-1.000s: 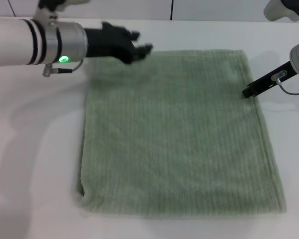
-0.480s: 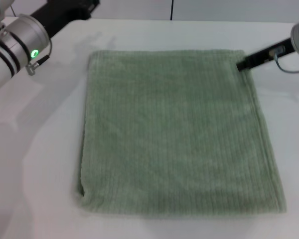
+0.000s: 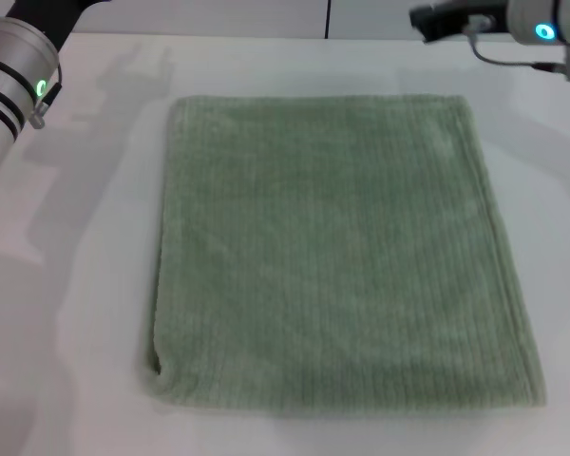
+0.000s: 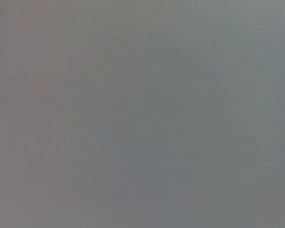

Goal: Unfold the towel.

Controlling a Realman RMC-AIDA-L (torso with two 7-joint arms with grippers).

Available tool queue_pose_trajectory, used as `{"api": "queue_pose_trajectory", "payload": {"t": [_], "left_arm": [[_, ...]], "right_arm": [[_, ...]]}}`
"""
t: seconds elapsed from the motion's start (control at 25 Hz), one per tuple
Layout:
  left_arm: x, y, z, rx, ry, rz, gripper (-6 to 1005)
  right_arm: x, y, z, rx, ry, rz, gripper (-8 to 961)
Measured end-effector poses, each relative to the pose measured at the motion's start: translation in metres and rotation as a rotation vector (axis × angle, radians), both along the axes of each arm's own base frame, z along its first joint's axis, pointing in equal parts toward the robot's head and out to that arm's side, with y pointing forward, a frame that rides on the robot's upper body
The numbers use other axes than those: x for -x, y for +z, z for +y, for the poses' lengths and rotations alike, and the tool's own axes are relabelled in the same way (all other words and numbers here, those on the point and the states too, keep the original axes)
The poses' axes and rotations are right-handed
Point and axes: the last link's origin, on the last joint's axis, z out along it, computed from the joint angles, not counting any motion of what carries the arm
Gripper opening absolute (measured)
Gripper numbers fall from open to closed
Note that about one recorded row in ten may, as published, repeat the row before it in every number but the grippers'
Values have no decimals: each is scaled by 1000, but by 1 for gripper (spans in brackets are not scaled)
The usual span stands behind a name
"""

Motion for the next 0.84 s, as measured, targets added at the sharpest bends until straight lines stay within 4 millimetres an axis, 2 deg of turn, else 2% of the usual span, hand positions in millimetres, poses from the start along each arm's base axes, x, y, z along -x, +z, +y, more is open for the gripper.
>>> {"api": "queue_pose_trajectory", "payload": {"t": [0.16, 0.32, 0.56, 0.64, 0.72, 0.76, 0.84], "left_arm": [[-1, -1, 2, -17, 7, 12, 453], [-1, -1, 2, -17, 14, 7, 453], [0, -1, 2, -16, 19, 6, 453], [0, -1, 2, -16, 21, 6, 453], [0, -2, 2, -15, 22, 4, 453], [0, -3, 2, -14, 22, 4, 453], [0, -5, 2, -9, 24, 2, 453]], "right_arm": [[5, -1, 2, -173, 122, 81, 2], [1, 2, -1, -254, 162, 173, 2], [-22, 20, -18, -448, 247, 292, 2], [-26, 22, -21, -470, 253, 289, 2], [-36, 24, -27, -517, 262, 274, 2], [-48, 26, -34, -575, 266, 253, 2], [-55, 28, -38, -609, 264, 243, 2]]}}
